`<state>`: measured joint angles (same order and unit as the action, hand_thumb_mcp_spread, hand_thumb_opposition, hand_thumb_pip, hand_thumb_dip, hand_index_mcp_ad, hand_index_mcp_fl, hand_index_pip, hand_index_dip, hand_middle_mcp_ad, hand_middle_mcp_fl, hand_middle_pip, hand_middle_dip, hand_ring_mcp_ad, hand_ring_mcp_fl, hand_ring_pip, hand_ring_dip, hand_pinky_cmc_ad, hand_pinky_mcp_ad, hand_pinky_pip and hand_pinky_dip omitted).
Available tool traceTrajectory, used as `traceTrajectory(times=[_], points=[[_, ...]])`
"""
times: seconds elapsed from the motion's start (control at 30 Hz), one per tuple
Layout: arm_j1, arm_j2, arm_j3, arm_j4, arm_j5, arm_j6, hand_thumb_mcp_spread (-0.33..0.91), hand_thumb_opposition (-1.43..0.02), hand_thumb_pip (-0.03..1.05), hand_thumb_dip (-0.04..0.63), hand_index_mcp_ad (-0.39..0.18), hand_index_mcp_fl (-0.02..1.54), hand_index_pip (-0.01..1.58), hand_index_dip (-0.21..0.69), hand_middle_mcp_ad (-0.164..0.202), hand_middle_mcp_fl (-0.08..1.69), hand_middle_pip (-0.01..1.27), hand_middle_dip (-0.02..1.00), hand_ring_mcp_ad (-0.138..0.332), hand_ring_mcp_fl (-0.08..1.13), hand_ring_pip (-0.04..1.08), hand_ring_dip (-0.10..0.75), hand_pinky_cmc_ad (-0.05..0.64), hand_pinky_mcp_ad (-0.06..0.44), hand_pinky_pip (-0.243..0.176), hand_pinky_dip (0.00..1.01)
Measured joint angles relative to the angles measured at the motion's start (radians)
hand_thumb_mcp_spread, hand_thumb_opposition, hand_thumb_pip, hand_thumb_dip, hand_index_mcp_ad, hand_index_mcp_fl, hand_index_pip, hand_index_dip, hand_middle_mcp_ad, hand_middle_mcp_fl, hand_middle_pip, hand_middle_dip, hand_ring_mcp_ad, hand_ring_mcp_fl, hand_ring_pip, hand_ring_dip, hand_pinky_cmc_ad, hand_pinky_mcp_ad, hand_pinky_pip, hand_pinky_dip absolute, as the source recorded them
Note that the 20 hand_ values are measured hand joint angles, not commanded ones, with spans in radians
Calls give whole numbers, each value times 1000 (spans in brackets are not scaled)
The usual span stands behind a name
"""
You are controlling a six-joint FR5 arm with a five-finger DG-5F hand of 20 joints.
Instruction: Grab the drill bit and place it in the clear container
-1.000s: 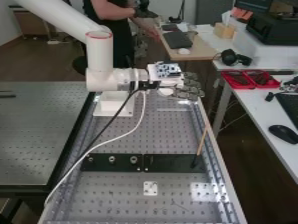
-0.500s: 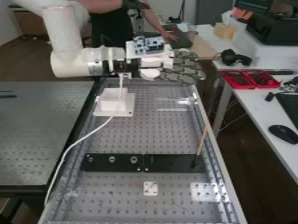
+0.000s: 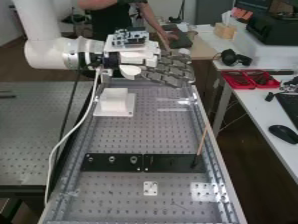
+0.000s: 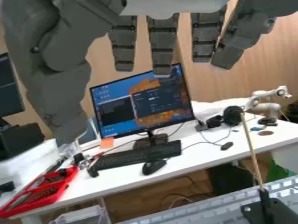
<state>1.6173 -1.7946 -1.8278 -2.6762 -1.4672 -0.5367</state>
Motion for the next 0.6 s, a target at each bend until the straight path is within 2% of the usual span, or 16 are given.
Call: traceTrajectory(times=[0.23, 0.6], points=[[-7, 24, 14, -16, -17, -36, 335, -750, 604, 204, -113, 155, 96, 223, 82, 124, 120, 222, 230, 14, 77, 59, 295, 171, -108, 337], [-6, 44, 21, -37, -30, -55, 319, -749, 595, 204, -113, 152, 91, 250, 82, 120, 120, 222, 230, 14, 80, 59, 295, 171, -108, 351]])
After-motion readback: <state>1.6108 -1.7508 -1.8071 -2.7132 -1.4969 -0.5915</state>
